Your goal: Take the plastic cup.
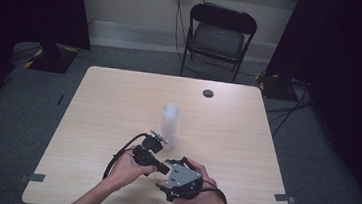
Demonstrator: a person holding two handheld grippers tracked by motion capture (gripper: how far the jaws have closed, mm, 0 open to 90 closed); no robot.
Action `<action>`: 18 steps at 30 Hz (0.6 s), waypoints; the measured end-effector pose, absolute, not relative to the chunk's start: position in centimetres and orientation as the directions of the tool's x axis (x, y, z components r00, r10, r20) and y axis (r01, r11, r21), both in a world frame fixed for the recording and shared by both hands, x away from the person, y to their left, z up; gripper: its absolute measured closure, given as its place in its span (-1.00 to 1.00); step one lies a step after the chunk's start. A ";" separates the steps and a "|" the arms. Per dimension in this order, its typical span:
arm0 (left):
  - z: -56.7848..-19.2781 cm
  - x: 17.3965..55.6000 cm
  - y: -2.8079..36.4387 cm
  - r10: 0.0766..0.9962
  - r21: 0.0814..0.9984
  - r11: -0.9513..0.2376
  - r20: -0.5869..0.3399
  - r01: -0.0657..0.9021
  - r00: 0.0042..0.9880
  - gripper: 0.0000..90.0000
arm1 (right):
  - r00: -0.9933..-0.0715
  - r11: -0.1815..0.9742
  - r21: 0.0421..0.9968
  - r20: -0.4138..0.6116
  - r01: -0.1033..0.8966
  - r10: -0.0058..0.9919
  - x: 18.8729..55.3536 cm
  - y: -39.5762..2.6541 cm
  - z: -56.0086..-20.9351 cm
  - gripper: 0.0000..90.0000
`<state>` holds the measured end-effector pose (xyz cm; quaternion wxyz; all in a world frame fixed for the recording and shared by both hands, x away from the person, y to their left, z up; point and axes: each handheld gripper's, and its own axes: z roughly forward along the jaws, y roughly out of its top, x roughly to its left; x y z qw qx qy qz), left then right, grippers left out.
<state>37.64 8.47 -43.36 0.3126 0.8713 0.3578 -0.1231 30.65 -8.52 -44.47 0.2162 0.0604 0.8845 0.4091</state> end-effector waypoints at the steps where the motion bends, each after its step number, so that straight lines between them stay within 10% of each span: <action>1: -43.3 37.6 8.5 0.552 0.460 -0.540 -0.438 0.705 0.709 0.97 | -0.899 0.655 0.752 -0.332 -0.070 0.285 30.6 -8.5 -44.5 -0.41; 18: -43.2 37.5 8.5 0.561 0.500 -0.520 -0.411 0.692 0.718 0.85 | -0.902 0.622 0.782 -0.297 -0.041 0.314 30.9 -9.0 -44.2 -0.33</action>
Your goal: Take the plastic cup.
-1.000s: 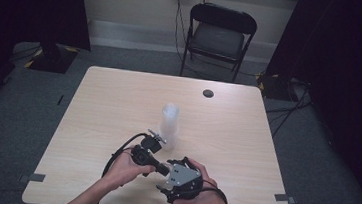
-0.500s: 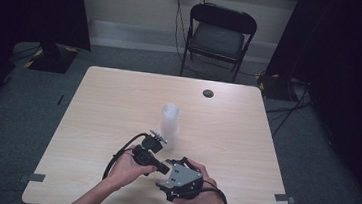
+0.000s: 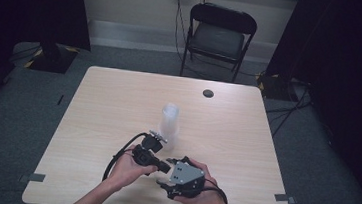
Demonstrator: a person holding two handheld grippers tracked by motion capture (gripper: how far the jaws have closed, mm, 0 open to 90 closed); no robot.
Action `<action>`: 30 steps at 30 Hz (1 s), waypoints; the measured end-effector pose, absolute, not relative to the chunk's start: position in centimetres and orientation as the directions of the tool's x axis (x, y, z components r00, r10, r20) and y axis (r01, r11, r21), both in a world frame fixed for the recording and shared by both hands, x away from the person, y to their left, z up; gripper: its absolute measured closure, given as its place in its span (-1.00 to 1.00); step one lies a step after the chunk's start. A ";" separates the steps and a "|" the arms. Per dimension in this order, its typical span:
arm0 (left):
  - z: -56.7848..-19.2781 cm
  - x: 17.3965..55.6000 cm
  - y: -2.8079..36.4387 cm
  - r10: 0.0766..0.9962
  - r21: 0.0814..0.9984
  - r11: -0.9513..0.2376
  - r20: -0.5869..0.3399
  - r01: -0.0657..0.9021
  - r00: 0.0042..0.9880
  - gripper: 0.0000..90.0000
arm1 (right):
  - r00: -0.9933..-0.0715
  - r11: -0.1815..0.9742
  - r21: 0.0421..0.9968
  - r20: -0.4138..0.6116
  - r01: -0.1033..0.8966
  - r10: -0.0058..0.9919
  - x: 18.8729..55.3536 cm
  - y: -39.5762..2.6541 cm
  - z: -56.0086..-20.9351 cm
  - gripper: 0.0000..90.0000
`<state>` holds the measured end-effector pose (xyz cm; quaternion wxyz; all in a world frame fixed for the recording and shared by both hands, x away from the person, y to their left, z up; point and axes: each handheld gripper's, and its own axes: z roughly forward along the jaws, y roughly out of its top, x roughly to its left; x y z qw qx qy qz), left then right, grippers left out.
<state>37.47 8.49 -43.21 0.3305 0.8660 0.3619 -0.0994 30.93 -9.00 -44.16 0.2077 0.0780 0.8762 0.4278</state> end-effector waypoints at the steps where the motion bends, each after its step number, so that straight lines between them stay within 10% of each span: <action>1: -43.2 37.5 8.5 0.559 0.507 -0.518 -0.409 0.689 0.721 0.82 | -0.903 0.618 0.785 -0.293 -0.040 0.314 31.0 -9.0 -44.1 -0.33; 30: -43.1 37.0 9.6 0.570 0.639 -0.424 -0.363 0.642 0.738 0.23 | -0.886 0.574 0.818 -0.234 0.043 0.400 32.2 -10.4 -43.9 -0.33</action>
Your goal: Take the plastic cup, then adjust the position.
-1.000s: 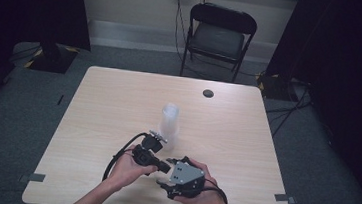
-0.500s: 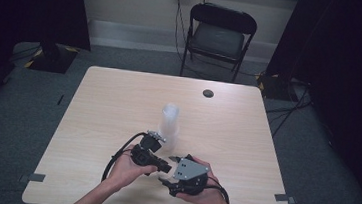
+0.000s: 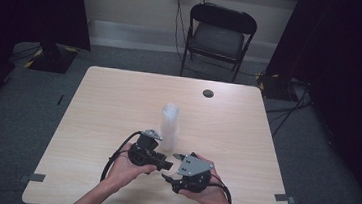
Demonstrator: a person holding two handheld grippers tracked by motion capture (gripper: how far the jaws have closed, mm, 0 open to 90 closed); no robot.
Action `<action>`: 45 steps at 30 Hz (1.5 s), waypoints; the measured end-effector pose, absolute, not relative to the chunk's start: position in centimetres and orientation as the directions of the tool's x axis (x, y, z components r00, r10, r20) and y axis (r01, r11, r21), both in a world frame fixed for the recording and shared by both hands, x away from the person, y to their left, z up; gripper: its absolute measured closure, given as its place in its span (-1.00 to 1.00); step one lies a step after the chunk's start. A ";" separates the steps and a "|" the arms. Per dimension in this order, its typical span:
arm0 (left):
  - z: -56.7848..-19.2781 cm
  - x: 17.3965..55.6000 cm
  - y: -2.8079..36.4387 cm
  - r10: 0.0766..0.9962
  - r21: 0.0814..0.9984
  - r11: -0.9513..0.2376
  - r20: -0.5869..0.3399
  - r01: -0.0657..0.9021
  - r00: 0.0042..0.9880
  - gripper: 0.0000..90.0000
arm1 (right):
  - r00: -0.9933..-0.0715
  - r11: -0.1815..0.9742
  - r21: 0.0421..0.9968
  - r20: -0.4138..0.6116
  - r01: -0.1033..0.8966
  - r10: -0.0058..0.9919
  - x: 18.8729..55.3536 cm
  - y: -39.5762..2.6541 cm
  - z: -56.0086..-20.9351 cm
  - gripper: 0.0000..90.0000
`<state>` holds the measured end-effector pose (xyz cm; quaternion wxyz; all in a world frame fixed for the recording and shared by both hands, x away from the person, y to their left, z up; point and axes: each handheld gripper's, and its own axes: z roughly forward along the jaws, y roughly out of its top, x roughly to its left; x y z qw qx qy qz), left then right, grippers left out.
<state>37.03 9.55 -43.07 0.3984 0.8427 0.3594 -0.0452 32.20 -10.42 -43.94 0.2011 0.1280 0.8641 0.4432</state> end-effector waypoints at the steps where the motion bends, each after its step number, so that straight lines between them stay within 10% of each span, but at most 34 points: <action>1: -43.1 37.0 9.6 0.575 0.646 -0.421 -0.354 0.637 0.738 0.23 | -0.884 0.573 0.818 -0.234 0.046 0.405 32.2 -10.5 -43.9 -0.32; 28: -41.5 36.4 11.9 0.612 0.848 -0.197 -0.286 0.492 0.737 -0.33 | -0.826 0.505 0.848 -0.166 0.159 0.539 34.3 -12.8 -43.8 -0.32; 45: -42.4 35.6 13.7 0.684 0.837 -0.260 -0.192 0.481 0.703 -0.49 | -0.755 0.350 0.891 -0.014 0.288 0.656 36.8 -16.1 -43.1 -0.32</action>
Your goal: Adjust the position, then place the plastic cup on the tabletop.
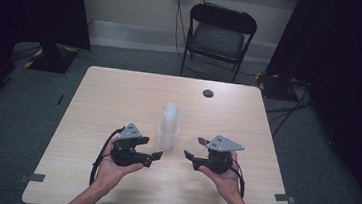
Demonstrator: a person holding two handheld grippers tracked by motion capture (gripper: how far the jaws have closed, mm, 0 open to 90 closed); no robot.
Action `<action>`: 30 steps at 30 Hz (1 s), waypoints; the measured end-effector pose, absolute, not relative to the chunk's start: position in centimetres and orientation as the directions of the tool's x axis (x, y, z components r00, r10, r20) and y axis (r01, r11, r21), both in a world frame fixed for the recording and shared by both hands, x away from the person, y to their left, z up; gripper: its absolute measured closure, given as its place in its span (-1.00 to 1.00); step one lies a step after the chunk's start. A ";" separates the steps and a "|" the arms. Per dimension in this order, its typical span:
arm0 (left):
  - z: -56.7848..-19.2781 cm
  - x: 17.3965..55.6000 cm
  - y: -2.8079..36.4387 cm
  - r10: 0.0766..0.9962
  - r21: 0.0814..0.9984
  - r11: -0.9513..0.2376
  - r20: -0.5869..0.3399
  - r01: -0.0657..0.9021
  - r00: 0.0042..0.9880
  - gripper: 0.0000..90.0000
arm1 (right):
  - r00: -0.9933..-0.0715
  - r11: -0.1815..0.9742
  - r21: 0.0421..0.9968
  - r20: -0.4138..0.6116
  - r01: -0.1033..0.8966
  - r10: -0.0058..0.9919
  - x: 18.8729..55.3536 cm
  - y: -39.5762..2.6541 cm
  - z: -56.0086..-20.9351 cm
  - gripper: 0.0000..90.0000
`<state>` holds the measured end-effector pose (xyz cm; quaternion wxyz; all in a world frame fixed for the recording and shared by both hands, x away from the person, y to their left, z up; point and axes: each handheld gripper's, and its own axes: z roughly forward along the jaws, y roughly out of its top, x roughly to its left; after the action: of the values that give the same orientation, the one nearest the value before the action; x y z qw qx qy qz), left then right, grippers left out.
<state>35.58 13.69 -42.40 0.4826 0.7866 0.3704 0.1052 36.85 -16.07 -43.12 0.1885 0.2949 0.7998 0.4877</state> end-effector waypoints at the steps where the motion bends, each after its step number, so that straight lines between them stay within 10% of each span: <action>1: -42.4 35.5 13.8 0.694 0.838 -0.261 -0.181 0.479 0.696 -0.53 | -0.751 0.345 0.892 -0.010 0.291 0.660 37.0 -16.2 -43.0 -0.32; 30: -43.9 34.2 16.9 0.744 0.838 -0.269 -0.132 0.475 0.655 -0.64 | -0.644 0.266 0.910 0.002 0.318 0.765 43.0 -18.8 -41.3 -0.32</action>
<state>34.24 16.94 -43.92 0.4626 0.7831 0.3893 0.1454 43.04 -18.78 -41.29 0.2275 0.3551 0.7623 0.4909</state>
